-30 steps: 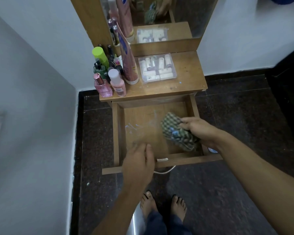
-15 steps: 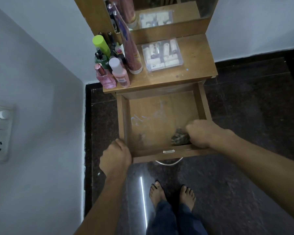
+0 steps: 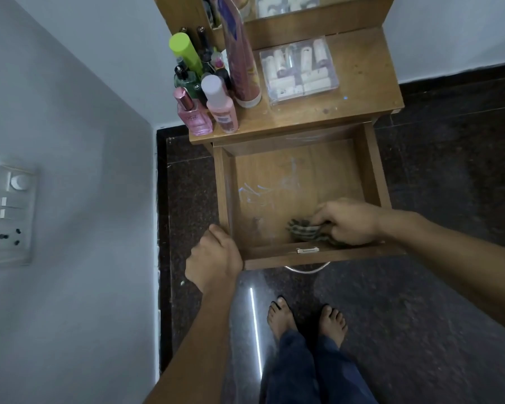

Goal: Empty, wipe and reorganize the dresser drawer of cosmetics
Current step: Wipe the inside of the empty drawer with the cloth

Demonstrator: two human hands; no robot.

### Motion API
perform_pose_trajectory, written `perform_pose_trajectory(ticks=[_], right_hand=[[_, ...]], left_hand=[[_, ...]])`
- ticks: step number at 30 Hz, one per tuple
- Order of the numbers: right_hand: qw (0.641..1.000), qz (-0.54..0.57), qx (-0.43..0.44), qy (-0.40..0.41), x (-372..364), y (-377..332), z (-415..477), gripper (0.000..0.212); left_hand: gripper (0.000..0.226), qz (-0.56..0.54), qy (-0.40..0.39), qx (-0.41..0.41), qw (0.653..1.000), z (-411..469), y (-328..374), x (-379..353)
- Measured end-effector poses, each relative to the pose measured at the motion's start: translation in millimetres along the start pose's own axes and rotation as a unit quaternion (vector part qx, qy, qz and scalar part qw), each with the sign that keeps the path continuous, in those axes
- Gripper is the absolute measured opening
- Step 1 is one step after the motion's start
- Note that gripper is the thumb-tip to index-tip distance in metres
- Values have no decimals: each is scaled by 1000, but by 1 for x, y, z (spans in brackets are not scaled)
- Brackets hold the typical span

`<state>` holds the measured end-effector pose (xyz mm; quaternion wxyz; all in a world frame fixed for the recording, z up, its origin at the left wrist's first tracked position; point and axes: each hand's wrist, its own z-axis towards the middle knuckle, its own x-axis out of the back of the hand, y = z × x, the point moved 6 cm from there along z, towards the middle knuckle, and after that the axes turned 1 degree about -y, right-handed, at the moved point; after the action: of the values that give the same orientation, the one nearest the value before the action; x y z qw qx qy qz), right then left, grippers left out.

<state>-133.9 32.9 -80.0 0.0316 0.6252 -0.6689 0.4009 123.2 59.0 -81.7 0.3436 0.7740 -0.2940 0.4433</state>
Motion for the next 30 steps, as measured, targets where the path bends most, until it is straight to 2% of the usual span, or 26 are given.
perform_pose_trajectory(ticks=[5,8,10,12,15,17,20,22,25,26,27,30], right_hand=[[993,97,71,22,-13,-59,43,21],[988,147,43,17,-21,-89,68,23],[972,230,-12,44,-26,-102,79,26],[926,337,-113,127,-30,-100,82,30],[786,508,-264,232,-47,-96,73,24],[724,591,-276,222,-55,-109,78,26],[689,656,-257,171,-60,-134,93,27],[645,704,-235,180,-64,-139,101,24],[563,771,-208,211,-64,-138,106,21],[555,777,-203,215,-59,-136,108,25],[564,771,-199,220,-52,-135,113,29],[606,738,-165,246,-12,-130,129,33]], left_hand=[[57,6,-5,3,1000,-1,1,2],[56,15,-12,2,1000,-1,1,1],[55,22,-13,0,1000,-1,1,1],[55,29,-13,2,999,0,0,1],[55,39,-20,1,999,1,1,0],[53,50,-33,-3,998,2,0,-2],[41,89,-64,-20,994,5,-2,-4],[38,103,-70,-23,992,6,-1,-4],[47,92,-54,-24,994,5,1,0],[48,92,-55,-28,994,4,1,0],[47,92,-55,-31,994,2,1,0],[50,58,-42,-26,997,0,2,3]])
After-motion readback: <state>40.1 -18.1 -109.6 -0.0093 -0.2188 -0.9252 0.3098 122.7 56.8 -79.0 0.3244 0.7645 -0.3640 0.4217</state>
